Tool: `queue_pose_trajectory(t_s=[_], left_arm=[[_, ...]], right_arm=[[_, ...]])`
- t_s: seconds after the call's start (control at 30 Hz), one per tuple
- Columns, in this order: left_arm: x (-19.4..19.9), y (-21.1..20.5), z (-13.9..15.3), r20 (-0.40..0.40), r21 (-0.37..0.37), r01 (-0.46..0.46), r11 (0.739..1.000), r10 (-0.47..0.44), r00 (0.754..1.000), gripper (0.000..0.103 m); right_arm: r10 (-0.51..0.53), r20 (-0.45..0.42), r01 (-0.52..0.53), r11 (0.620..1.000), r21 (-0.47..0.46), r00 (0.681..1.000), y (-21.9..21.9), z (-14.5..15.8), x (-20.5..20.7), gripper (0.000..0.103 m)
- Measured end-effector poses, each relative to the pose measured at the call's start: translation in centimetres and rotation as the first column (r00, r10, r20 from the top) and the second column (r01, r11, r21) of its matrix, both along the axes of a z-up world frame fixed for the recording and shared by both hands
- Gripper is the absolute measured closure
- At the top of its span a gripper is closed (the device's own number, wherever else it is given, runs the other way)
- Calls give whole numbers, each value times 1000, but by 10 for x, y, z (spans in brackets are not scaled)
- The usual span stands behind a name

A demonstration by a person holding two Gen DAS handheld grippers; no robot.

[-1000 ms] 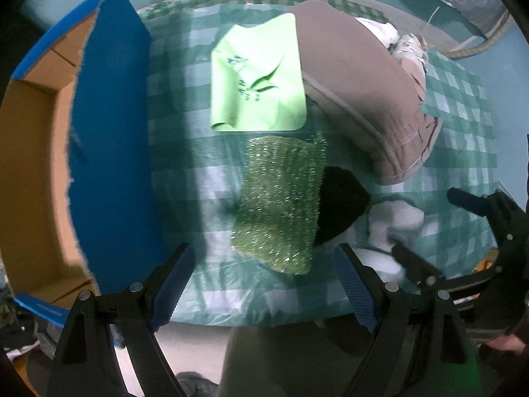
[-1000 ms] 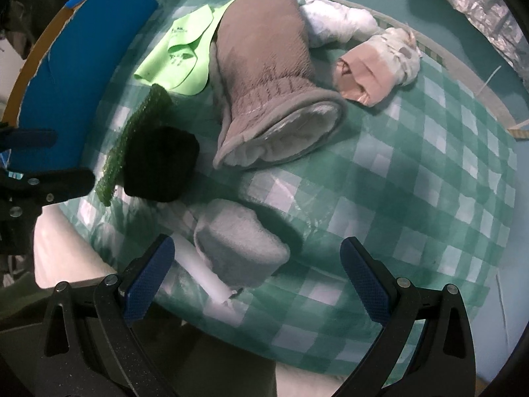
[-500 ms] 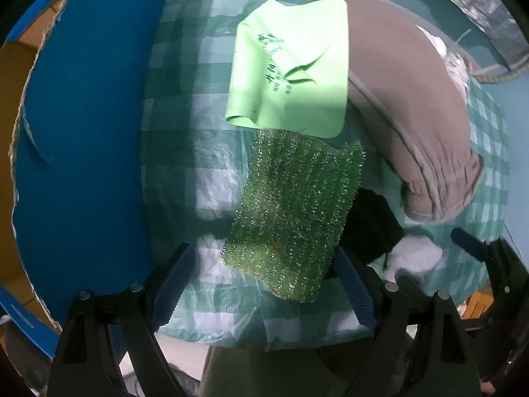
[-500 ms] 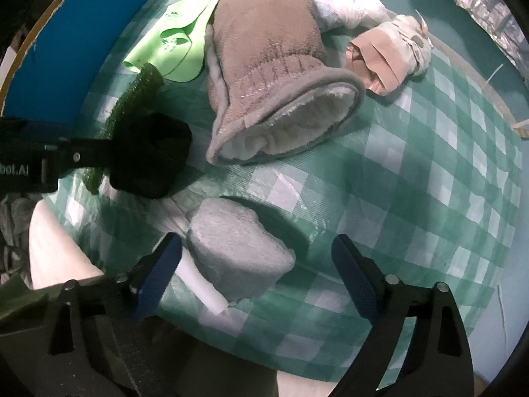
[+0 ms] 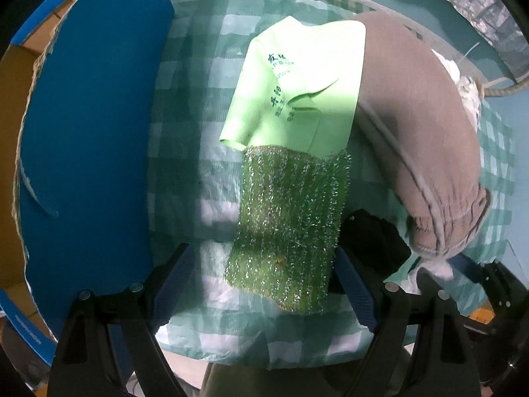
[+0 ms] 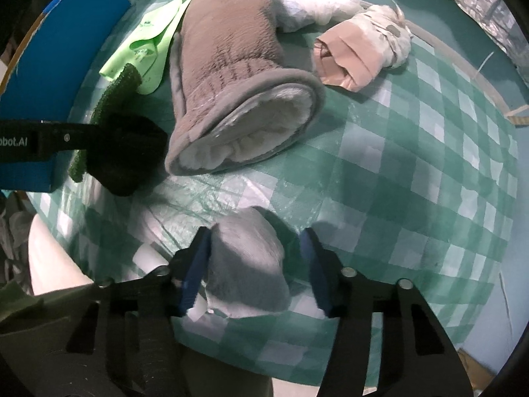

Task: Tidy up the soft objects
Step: 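Lower the left tool to the green scrubber while the right tool grasps the grey sock, then lift the green scrubber and grey sock and carry both over the box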

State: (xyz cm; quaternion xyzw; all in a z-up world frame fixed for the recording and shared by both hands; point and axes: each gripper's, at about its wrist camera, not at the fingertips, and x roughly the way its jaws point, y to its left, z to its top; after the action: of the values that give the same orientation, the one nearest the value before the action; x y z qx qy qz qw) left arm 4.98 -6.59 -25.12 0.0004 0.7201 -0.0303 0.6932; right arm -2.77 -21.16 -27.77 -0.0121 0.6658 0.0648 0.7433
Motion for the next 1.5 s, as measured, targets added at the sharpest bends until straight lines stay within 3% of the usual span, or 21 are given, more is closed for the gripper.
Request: queue_pose_trajectory(t_s=[0.13, 0.43, 0.57, 0.67, 0.7, 0.73, 0.77, 0.83, 0.93, 1.13, 1.37, 1.5], left_arm=[[11, 1, -1, -4, -13, -3, 1000, 3, 1000, 16], [32, 8, -22, -54, -35, -62, 997, 60, 997, 13], [40, 7, -41, -86, -9, -54, 998, 53, 995, 15], [39, 6, -44, -71, 10, -43, 999, 44, 997, 25], [38, -1, -44, -60, 25, -29, 999, 31, 998, 31], [34, -1, -44, -53, 40, -18, 999, 21, 998, 39], [33, -5, -42, -42, 50, -3, 999, 5, 999, 44], [34, -10, -37, -29, 50, 13, 999, -11, 1000, 63], [26, -15, -34, -22, 50, 38, 998, -37, 999, 73], [11, -26, -30, -9, 31, 78, 996, -78, 997, 80], [0, -29, -31, -6, 32, 106, 994, -106, 994, 82], [-10, -28, -15, 19, 48, 143, 989, -144, 989, 82]], right_arm=[[-11, 4, 11, 1000, -5, 1000, -8, 0, 6, 58], [-30, -22, 30, 1000, -3, 999, -13, -12, 2, 52], [-28, -21, 28, 1000, 1, 999, -17, -13, -4, 52], [-21, -13, 21, 1000, 3, 1000, -9, -14, -12, 54], [-16, -8, 16, 1000, 7, 1000, -9, -14, -13, 60], [-12, -4, 12, 1000, 9, 1000, -6, -16, -17, 67], [-8, -4, 8, 1000, 14, 1000, -5, -16, -17, 69], [-3, -2, 4, 1000, 18, 1000, -1, -17, -19, 72], [5, 1, -5, 1000, 25, 1000, 3, -15, -20, 75], [4, 13, -4, 999, 35, 1000, 2, 2, -21, 76], [-13, 32, 11, 999, 52, 999, -2, 23, -19, 76], [-18, 44, 16, 998, 53, 999, -4, 36, -19, 76]])
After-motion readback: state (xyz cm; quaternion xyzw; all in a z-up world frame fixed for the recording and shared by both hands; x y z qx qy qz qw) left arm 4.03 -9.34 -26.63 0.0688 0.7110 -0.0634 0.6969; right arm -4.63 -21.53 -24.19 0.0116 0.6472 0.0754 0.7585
